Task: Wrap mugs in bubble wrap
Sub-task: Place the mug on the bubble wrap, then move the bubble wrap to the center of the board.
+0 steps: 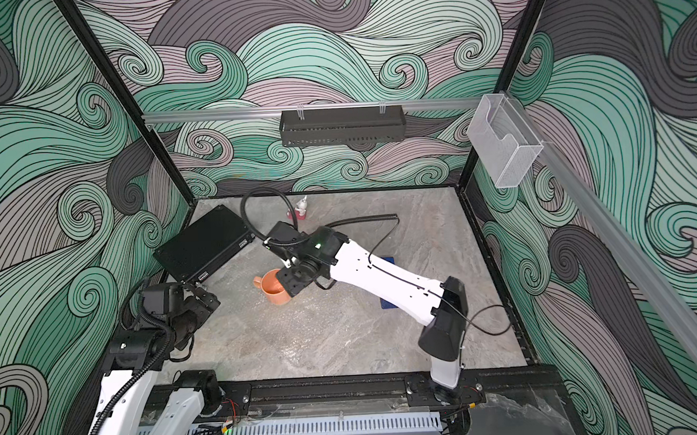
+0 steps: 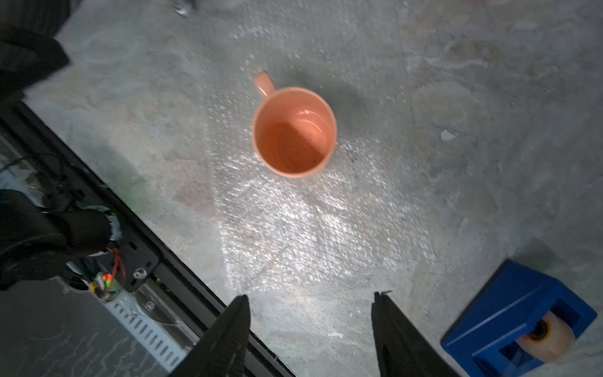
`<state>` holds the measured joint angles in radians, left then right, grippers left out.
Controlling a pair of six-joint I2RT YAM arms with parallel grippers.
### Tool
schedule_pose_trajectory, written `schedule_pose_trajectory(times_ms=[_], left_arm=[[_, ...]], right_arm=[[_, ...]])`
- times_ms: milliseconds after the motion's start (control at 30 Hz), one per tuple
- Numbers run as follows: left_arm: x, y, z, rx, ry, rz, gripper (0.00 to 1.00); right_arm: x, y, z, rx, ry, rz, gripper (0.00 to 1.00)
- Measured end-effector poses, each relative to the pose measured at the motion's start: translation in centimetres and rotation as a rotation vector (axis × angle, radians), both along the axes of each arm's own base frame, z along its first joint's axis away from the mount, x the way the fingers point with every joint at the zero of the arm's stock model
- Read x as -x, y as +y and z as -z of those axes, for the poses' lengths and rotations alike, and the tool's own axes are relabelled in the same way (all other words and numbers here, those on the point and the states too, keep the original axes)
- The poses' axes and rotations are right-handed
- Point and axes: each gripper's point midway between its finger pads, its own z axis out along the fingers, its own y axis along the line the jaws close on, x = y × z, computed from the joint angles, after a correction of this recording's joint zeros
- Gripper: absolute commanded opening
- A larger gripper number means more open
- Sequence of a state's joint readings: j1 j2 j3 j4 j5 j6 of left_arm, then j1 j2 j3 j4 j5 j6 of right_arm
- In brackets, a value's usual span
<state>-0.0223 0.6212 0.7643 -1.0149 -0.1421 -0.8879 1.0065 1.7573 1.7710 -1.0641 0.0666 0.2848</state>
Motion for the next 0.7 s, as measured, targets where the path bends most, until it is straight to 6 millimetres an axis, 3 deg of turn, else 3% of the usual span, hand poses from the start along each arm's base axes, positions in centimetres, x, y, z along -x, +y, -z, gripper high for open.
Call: schedule_pose_trajectory(times_ms=[167, 300, 500, 700], left_arm=[[-0.8, -0.1, 1.0, 0.018, 0.024, -0.016, 0.99], [-1.6, -0.7, 3.0, 0.056, 0.072, -0.021, 0.99], [-2.6, -1.4, 5.8, 0.101, 0.161, -0.021, 0.99], [-3.1, -1.5, 7.3, 0.115, 0.177, -0.035, 0.99]], right_arm=[[-2.1, -7.5, 7.3, 0.042, 0.124, 0.181, 0.62], [-2.6, -10.9, 11.8, 0.048, 0.208, 0.282, 0.64], [-3.8, -10.7, 14.4, -0.001, 0.240, 0.315, 0.67], [-5.2, -10.1, 17.6, 0.003, 0.268, 0.345, 0.65]])
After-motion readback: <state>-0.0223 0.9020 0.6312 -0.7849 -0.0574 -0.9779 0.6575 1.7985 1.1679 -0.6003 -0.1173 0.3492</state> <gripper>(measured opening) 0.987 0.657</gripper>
